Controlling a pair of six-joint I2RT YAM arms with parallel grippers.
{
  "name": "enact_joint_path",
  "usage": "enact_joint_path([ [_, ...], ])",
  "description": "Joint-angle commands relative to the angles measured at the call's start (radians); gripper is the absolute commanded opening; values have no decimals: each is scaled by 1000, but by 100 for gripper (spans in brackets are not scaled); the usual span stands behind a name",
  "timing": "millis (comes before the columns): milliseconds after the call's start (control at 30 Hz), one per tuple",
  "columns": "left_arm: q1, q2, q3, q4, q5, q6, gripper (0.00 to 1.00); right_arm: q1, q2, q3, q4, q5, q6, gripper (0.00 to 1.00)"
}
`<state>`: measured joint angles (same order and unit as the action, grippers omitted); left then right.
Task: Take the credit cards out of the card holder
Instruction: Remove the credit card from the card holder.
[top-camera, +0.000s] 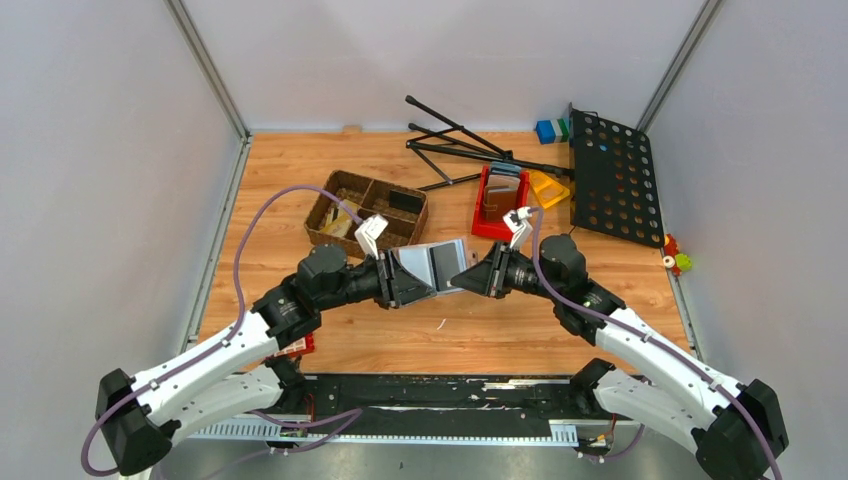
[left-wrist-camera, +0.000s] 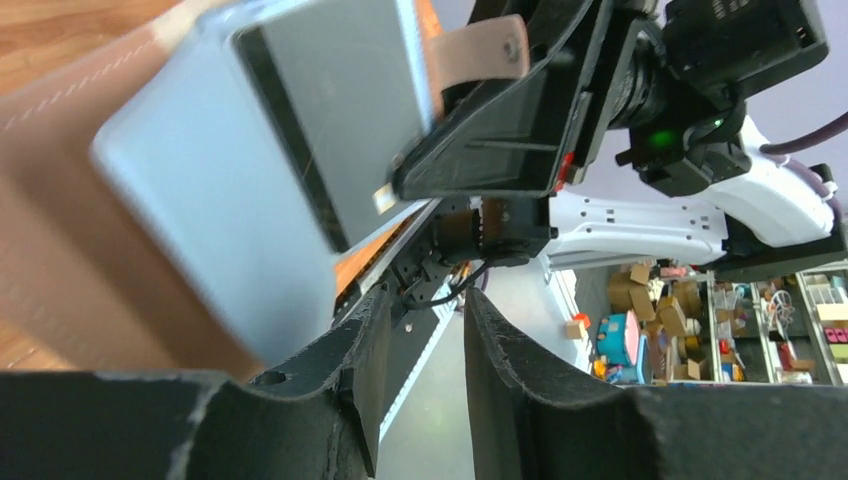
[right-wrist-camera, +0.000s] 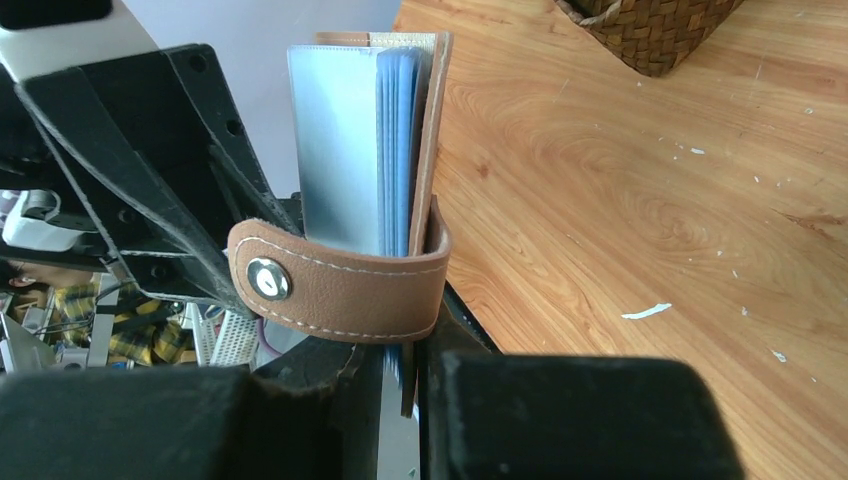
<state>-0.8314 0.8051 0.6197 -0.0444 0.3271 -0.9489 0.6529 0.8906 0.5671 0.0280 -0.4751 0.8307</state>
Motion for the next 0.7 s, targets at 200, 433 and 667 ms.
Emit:
enact_joint_path([
  [200,-20,33,68,-6,-142,-22,31,10,-41,23,122,-49,7,0],
  [433,-16,21,1,102,-123,-100,28,10,-21,-26,320,-149,130,0],
  [667,46,-10,-131,340,-34,-253,24,11,-6,-66,426,-192,203,0],
])
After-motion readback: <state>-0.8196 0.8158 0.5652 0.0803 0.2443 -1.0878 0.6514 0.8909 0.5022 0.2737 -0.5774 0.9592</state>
